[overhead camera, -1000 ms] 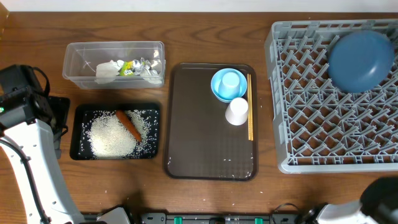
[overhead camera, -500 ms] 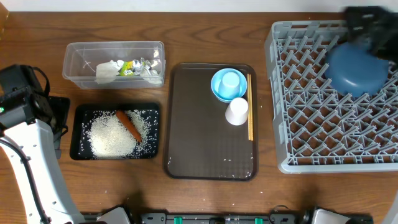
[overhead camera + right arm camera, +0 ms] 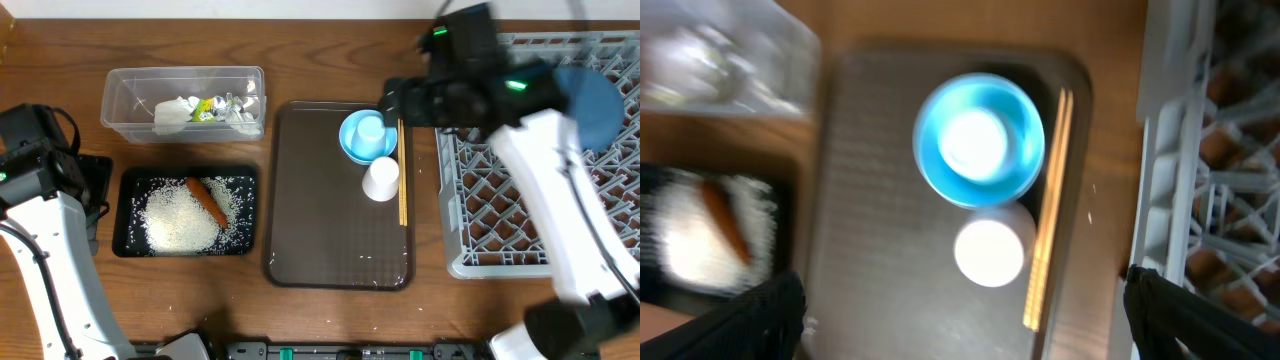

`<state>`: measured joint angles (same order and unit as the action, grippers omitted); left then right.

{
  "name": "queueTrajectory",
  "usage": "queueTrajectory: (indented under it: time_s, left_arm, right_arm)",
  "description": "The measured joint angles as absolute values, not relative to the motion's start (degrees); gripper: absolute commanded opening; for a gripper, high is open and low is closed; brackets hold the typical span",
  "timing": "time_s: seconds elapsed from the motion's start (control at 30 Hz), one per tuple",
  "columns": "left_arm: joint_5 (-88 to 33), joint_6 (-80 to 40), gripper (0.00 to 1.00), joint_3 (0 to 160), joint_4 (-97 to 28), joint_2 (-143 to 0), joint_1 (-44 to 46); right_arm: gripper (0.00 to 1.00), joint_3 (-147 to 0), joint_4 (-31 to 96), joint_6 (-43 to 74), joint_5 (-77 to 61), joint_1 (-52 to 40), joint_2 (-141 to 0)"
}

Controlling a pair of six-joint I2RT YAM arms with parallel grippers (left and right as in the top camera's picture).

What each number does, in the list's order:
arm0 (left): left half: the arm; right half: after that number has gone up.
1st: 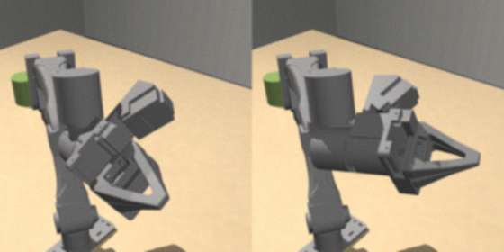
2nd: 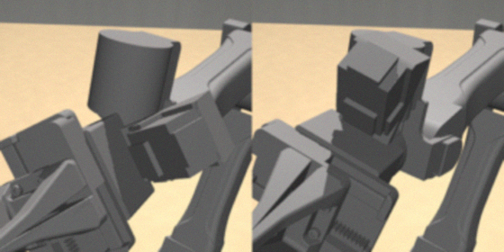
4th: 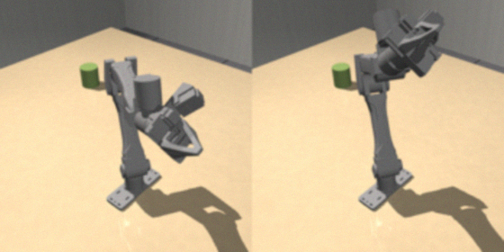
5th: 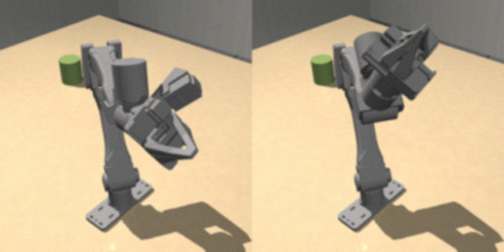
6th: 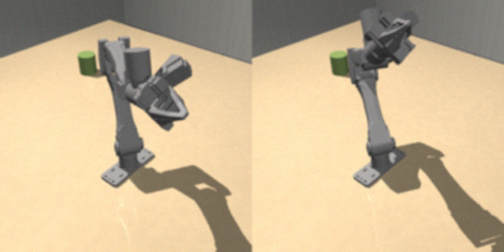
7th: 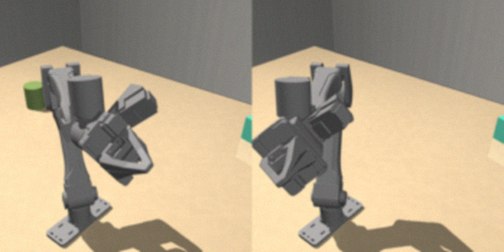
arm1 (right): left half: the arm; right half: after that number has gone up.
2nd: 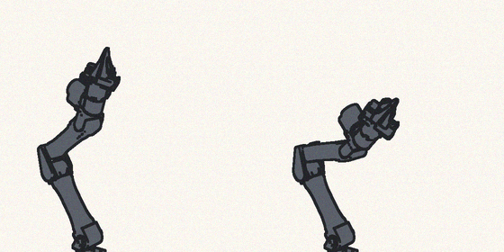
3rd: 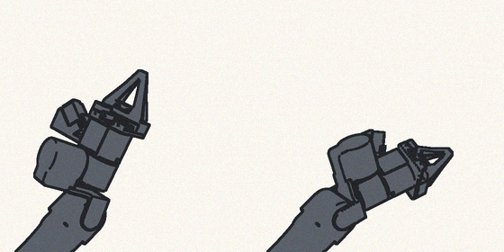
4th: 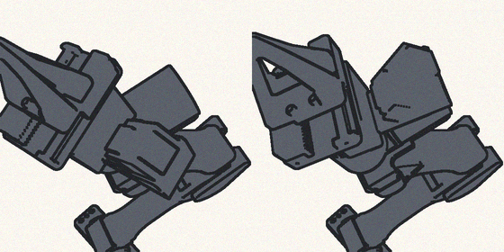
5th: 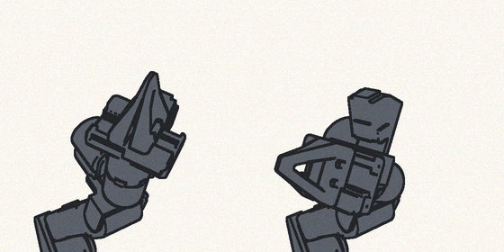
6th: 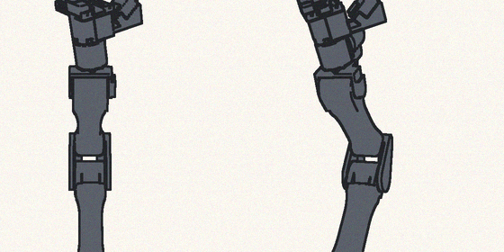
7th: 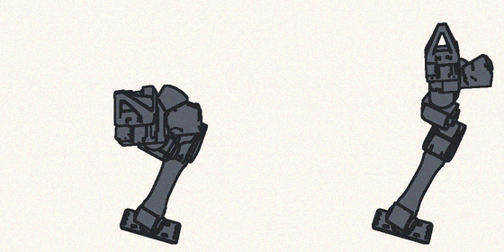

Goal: Sort waste into correct bins and load items into the dishwasher rack
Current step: 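Move the right gripper to the white cup and grasp it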

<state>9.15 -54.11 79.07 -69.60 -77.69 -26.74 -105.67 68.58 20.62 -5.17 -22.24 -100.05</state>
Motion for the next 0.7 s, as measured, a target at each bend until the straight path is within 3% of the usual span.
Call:
queueTrajectory:
  time_s: [0.7]
  left_arm:
    - [9.1, -54.1, 0.99, 79.1, -69.6, -77.7, -26.7]
  right_arm:
    - [0.99, -105.6, 76.6, 25.2, 3.3, -29.8, -117.7]
